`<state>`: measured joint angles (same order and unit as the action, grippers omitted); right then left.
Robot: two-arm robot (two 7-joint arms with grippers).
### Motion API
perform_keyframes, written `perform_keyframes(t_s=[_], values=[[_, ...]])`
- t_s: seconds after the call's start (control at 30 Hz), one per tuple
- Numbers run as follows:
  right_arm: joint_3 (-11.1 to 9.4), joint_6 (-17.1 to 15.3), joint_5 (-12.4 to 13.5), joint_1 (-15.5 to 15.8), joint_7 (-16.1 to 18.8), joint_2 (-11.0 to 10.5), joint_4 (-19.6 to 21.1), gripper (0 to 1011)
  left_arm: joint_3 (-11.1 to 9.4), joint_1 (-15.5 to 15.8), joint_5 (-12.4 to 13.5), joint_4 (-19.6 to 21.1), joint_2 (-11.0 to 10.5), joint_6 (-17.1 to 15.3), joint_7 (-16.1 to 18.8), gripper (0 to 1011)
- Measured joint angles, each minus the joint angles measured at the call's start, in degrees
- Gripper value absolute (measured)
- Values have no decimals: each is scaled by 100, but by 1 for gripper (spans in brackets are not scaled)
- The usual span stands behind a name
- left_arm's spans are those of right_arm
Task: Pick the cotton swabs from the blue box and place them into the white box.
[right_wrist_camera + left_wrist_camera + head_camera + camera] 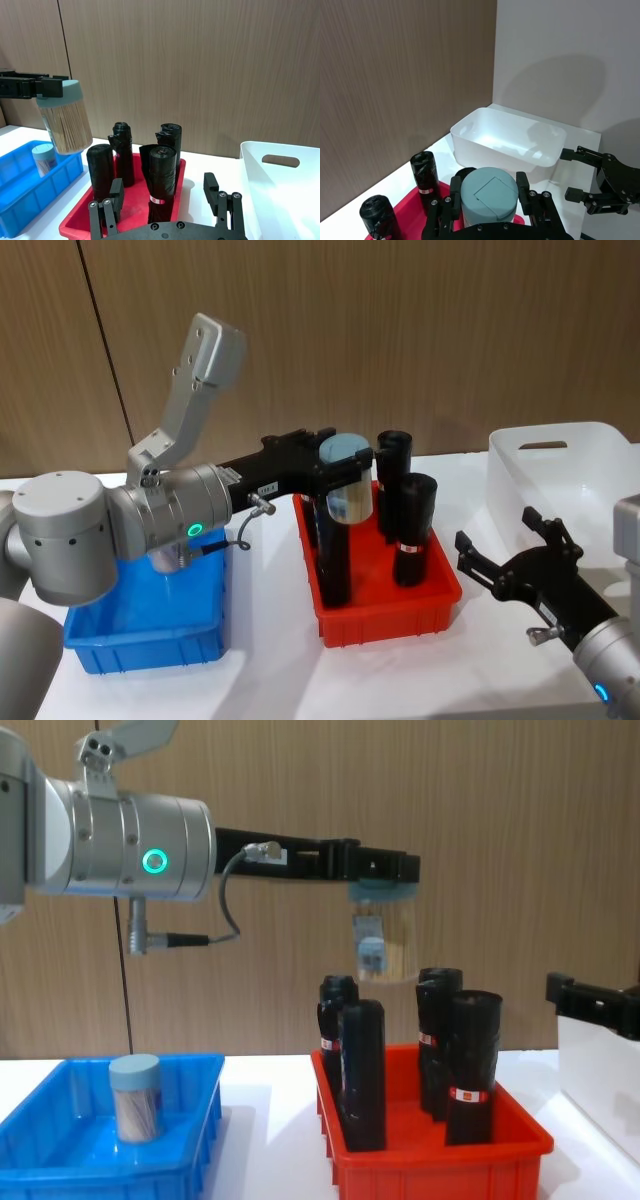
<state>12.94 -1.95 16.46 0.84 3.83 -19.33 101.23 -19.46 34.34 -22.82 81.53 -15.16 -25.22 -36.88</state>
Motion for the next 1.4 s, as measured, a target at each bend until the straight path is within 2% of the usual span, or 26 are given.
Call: perform_keyframes(t_s=[0.23,0.53,1.07,1.4], values=[[-3,-19,-25,-11,23,-1,0,1002,-15,67,11,-59,36,-38,-61,669],[-6,-295,-278,-134,197,-27,-14,1002,-23,115,18,-98,61,-65,-106,669],[28,-1066,-717,-654,1056,-6,-122,1002,-32,145,25,-124,75,-84,-135,669],[46,-1366,-730,-910,1397,69,-172,1002,-32,150,25,-130,80,-88,-141,669]])
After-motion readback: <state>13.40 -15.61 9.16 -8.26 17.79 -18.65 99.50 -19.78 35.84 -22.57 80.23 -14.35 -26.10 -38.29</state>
